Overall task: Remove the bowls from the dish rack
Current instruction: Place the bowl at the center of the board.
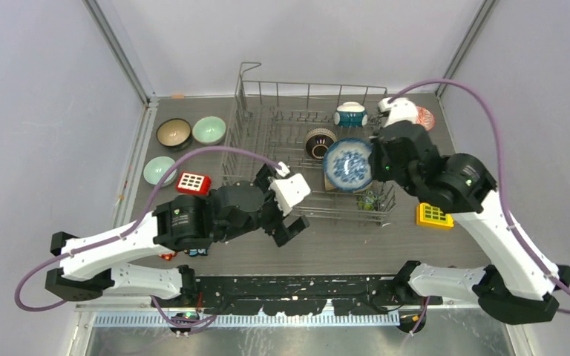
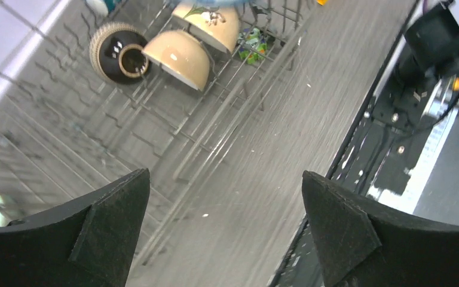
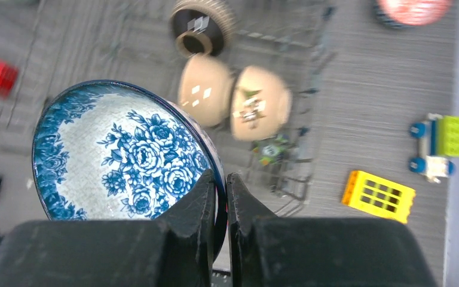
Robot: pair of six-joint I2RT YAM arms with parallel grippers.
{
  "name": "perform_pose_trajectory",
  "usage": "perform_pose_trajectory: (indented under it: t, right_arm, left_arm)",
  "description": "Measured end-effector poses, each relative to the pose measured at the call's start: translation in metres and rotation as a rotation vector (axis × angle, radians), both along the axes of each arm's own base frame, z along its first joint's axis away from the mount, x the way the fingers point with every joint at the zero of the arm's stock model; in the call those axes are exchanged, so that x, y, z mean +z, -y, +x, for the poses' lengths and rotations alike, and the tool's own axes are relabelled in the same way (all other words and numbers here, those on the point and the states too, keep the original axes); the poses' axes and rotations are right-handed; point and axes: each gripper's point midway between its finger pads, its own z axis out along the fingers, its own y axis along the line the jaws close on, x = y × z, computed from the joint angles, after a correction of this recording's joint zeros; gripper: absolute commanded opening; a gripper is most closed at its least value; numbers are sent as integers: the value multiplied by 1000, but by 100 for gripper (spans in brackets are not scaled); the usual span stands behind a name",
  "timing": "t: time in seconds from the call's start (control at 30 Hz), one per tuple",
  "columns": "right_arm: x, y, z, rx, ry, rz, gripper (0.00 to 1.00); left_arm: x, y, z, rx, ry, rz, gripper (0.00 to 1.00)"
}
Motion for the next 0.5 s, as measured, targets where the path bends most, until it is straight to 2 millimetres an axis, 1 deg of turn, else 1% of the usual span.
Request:
perform_pose_trajectory:
  t: [0.13,0.23,0.3,0.37,0.43,0.5]
  right_arm:
    - [17,55,17,-219,81,1,1]
    - [25,92,25,-370,119,3,1]
    - [27,113,30,-466,138,5,1]
    - [26,132,35,-561,150,19,1]
    - [22,146,39,-636,152,38,1]
    - [19,165,44,-734,163,57,1]
  left_arm:
    - [-16,7,15,152,-134,-124,100]
    - [-27,7,20,236,-198,-181,100]
    - [-36,2,21,287,-229,-204,100]
    - [-44,-9,22,340,-251,-225,100]
    - [-49,-18,23,382,-261,-246,100]
    - [-50,-29,25,421,-263,-270,100]
